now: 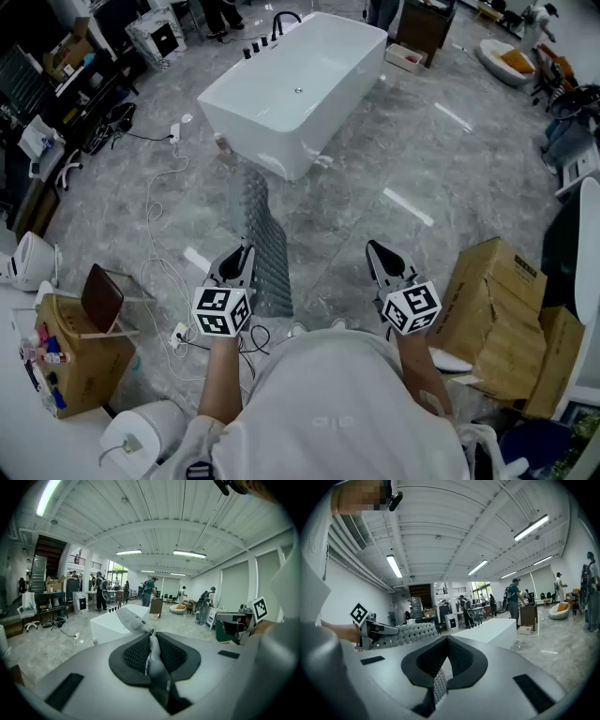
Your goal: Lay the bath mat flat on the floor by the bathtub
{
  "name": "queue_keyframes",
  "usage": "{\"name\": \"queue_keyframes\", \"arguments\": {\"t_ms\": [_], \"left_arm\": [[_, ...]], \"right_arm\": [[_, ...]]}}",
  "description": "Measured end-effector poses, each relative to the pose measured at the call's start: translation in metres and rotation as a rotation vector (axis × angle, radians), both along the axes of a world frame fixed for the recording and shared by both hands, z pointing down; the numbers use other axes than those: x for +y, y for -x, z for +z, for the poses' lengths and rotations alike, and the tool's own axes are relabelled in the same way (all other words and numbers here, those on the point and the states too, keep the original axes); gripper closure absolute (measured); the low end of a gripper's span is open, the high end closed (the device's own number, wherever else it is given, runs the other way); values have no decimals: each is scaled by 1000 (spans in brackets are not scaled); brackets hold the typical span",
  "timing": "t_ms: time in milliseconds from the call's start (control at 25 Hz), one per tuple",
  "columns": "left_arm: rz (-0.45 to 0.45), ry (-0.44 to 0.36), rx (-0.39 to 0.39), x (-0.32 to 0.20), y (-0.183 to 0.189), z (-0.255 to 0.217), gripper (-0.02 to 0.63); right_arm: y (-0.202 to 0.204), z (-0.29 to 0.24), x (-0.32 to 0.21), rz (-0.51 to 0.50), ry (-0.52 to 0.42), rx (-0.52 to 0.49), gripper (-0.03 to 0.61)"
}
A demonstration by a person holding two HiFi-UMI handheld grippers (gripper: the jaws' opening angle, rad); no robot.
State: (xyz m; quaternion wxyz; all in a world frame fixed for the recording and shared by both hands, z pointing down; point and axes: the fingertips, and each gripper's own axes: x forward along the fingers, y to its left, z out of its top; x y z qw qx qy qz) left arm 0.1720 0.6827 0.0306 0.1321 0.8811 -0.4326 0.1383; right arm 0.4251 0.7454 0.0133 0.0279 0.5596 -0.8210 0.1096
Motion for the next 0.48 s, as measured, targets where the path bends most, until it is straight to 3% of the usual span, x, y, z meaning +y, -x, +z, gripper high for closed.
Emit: {"name": "queue_keyframes", "arguments": {"t_ms": [480], "left_arm": [[-20, 1, -21, -19, -41, 1, 557]], "right_arm": [[-39, 5, -13, -35, -31, 2, 561]]}}
